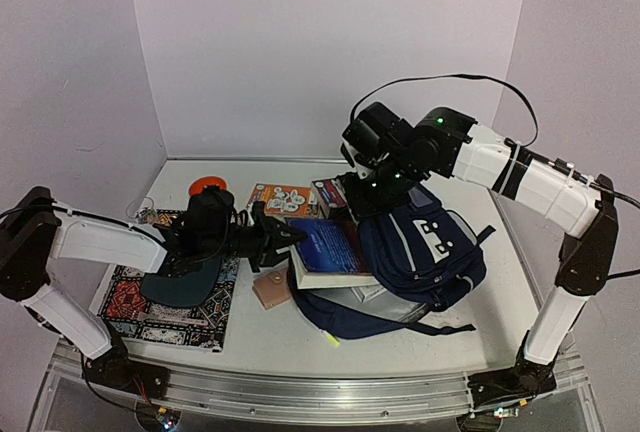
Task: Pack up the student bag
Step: Place the book in the largest pocket of the bag.
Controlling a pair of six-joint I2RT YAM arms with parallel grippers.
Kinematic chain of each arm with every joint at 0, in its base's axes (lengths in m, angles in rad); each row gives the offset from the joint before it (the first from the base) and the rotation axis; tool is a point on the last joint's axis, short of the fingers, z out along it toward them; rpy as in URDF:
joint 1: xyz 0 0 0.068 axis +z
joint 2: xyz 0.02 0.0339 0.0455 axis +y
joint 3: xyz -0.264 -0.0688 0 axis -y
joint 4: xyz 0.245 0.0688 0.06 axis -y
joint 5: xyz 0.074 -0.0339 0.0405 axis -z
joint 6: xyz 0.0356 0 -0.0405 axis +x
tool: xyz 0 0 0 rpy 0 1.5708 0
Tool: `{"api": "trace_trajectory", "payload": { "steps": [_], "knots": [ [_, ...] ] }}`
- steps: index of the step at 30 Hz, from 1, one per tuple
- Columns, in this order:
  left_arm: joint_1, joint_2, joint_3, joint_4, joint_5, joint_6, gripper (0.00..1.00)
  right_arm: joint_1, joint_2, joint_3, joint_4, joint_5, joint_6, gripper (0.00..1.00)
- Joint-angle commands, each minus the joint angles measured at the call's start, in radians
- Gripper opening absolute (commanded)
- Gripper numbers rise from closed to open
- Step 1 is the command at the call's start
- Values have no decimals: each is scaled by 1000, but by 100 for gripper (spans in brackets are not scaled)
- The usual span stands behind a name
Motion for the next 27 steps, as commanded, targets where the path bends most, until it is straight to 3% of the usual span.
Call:
{"api": "trace_trajectory", "payload": {
  "steps": [1,14,21,27],
  "knots": [
    [-32,31,123,290,-83,22,0,6,-66,21,129,-24,-15,0],
    [-124,313,332,395,-267,42,0,6,-99,-25,187,-67,10,0],
    [-157,438,433,412,-287,62,0,6,-105,-52,195,-47,10,0],
    [-173,478,410,409,-308,98,22,4,-117,-90,192,-8,1,0]
  ]
}}
